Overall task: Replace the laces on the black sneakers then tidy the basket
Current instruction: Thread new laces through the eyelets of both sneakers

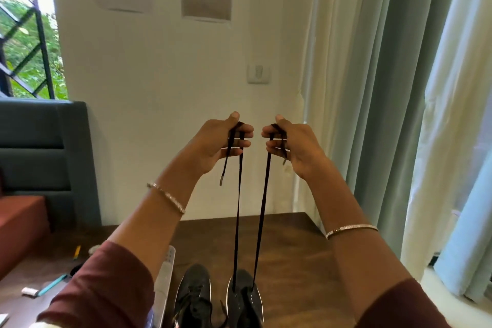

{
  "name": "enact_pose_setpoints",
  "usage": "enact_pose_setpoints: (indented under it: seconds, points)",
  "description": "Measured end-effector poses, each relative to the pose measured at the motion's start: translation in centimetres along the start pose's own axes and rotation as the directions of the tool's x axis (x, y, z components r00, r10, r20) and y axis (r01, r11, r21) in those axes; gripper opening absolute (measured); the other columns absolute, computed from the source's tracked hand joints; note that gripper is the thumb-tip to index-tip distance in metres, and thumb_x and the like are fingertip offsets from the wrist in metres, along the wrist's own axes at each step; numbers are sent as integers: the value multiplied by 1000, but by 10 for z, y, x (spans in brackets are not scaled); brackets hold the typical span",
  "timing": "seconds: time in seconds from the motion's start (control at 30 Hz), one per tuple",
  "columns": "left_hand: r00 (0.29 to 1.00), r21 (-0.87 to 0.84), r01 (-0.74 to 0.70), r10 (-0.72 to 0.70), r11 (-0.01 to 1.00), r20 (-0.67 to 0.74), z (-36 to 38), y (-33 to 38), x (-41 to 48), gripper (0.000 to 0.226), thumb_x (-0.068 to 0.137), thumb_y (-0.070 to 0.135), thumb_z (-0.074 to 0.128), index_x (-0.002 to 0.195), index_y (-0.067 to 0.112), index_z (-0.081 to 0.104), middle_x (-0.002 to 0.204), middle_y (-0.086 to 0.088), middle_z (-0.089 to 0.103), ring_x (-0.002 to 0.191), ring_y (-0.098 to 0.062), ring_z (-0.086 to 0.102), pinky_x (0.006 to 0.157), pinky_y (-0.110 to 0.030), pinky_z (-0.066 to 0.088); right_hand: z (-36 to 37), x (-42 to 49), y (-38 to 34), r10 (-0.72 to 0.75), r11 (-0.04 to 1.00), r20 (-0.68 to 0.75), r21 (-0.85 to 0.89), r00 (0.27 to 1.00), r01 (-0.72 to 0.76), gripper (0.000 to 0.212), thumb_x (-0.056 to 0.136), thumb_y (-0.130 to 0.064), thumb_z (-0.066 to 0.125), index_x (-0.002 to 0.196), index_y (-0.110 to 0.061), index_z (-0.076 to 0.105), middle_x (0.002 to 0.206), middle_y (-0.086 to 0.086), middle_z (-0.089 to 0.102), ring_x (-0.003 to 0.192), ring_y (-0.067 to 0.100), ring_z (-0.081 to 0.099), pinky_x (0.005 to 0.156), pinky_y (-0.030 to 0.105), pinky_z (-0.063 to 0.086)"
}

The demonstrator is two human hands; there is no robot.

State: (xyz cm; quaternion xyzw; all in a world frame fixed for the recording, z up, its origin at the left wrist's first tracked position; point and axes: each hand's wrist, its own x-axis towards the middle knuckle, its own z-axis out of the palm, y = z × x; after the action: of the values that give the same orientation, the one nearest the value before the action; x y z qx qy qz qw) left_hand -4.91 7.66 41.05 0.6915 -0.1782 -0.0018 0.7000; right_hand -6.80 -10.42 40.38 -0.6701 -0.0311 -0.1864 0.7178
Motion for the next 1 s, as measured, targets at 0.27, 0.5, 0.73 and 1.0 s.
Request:
enact_pose_setpoints:
  seconds: [0.27,0.5,0.73,1.0]
  points:
    - [990,83,-138,139,987,-11,3,34,7,49,107,41,29,115,16,70,109,0,74,92,-19,67,71,-31,51,3,1,-26,-159,985,58,-65,986,163,38,100,-21,39,108,-10,74,103,-2,76,94,21,67,83,34,53]
    - [911,308,-353,400,883,-100,3,40,27,25,103,22,51,115,23,72,106,11,73,104,0,61,92,-26,47,6,15,-25,-440,883,-57,-210,896,420,14,92,-25,70,102,-20,78,96,-10,76,95,0,68,92,30,52]
    - [839,199,-480,514,854,-179,11,37,33,35,96,8,62,128,20,55,99,2,76,82,-10,74,89,-29,55,17,19,-29,-555,826,-114,-188,824,531,17,90,-16,72,105,-19,67,82,-1,77,80,15,73,90,44,57]
    - [814,245,-507,553,826,-181,14,27,45,64,93,11,68,146,27,35,103,15,75,103,-1,68,98,-36,53,25,23,-28,-524,852,-148,-120,839,510,27,88,-19,75,105,-16,55,79,-2,77,81,14,74,92,47,56]
